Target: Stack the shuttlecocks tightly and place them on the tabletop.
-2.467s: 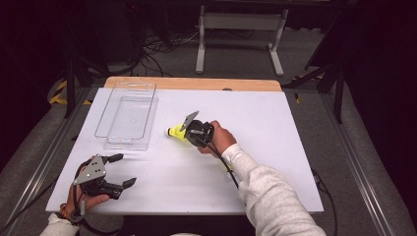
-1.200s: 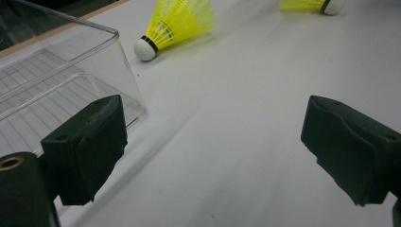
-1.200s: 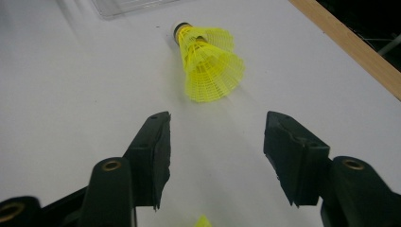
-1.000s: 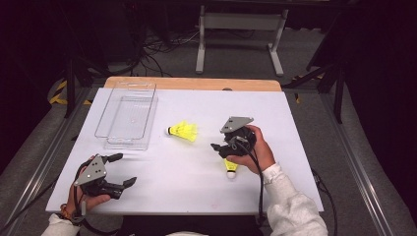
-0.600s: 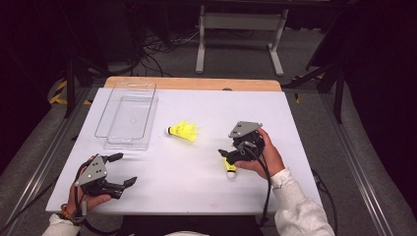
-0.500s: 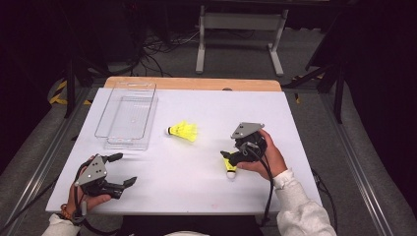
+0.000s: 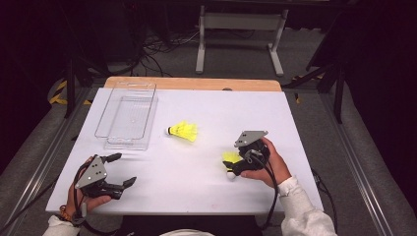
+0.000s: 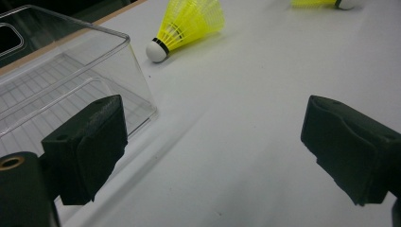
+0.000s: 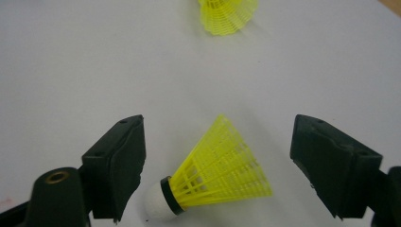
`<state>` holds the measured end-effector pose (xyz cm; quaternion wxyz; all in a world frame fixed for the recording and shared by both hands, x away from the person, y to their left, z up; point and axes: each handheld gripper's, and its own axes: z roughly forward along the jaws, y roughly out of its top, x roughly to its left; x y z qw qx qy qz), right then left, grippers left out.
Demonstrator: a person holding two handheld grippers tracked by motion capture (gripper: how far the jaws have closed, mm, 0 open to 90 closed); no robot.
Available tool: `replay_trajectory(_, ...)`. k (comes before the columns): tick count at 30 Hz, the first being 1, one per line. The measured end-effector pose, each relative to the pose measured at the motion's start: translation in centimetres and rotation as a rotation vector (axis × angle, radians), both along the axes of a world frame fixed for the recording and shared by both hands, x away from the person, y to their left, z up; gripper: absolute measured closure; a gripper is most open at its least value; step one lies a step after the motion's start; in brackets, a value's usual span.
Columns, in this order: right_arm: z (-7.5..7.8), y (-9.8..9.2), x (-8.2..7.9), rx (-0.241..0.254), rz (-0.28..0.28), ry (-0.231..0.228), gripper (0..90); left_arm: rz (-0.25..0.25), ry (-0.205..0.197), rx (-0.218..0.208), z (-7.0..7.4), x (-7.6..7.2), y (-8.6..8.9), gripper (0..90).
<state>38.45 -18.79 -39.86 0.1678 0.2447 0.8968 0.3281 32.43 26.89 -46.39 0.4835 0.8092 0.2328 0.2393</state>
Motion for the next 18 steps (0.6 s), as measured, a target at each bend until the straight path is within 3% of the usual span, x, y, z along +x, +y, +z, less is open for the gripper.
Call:
replay_trajectory(5,-0.5,0.1,0.5,0.012,0.003,0.017,23.6,0.003,0.003,0.011,0.0,0.0,-0.1,9.0)
replay_trajectory(7,-0.7,0.1,0.8,0.048,0.003,0.035,30.6,0.010,-0.005,0.024,-0.1,-0.1,-0.2,9.0)
replay_trajectory(9,-0.7,0.2,0.9,0.062,0.012,0.042,32.0,0.005,-0.005,0.033,-0.2,0.0,-0.2,9.0)
replay_trajectory(18,-1.7,0.7,1.5,0.033,0.017,0.074,38.2,0.009,-0.003,0.037,-0.2,-0.1,-0.3,9.0)
